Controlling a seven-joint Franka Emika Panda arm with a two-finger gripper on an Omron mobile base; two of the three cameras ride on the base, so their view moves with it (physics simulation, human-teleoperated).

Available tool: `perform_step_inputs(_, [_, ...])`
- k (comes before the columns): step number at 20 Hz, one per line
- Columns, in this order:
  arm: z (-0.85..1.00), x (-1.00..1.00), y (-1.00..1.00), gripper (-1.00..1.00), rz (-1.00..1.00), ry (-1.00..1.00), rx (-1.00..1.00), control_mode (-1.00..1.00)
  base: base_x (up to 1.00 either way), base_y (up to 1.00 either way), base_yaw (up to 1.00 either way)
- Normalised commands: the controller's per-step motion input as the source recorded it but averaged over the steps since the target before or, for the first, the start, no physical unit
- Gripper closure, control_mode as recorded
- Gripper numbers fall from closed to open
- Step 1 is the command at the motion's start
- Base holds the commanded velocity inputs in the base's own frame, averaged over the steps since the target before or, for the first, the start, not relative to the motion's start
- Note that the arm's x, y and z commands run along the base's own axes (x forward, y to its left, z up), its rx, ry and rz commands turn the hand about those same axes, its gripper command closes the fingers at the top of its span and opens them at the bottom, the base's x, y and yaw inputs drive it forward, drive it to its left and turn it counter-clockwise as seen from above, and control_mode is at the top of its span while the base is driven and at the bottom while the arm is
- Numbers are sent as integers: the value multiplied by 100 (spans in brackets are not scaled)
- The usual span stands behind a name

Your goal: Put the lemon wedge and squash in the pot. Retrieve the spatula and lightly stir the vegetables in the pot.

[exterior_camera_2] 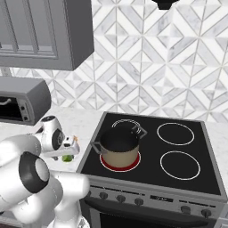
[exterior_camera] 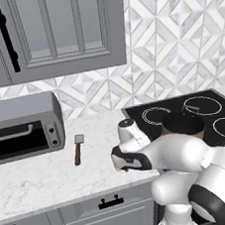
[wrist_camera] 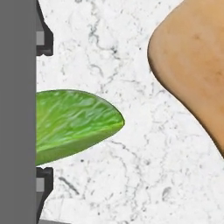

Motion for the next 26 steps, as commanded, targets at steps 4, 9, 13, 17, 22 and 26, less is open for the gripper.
perform_step_inputs(4, [-44, 0, -41, -100, -1, 7, 0, -100, 0, 0, 0])
perform_step_inputs(9, [-55, 0, -43, 100, -3, 10, 0, -100, 0, 0, 0])
perform_step_inputs(13, [-46, -32, -62, 100, -5, 3, 0, -100, 0, 0, 0])
perform_step_inputs(17, [-6, -74, -65, 100, -4, -13, 0, -100, 0, 0, 0])
perform_step_inputs(22, [54, -57, -26, 100, -4, -25, 3, -100, 0, 0, 0])
perform_step_inputs(26, [100, -47, 5, 100, -1, -21, 8, -100, 0, 0, 0])
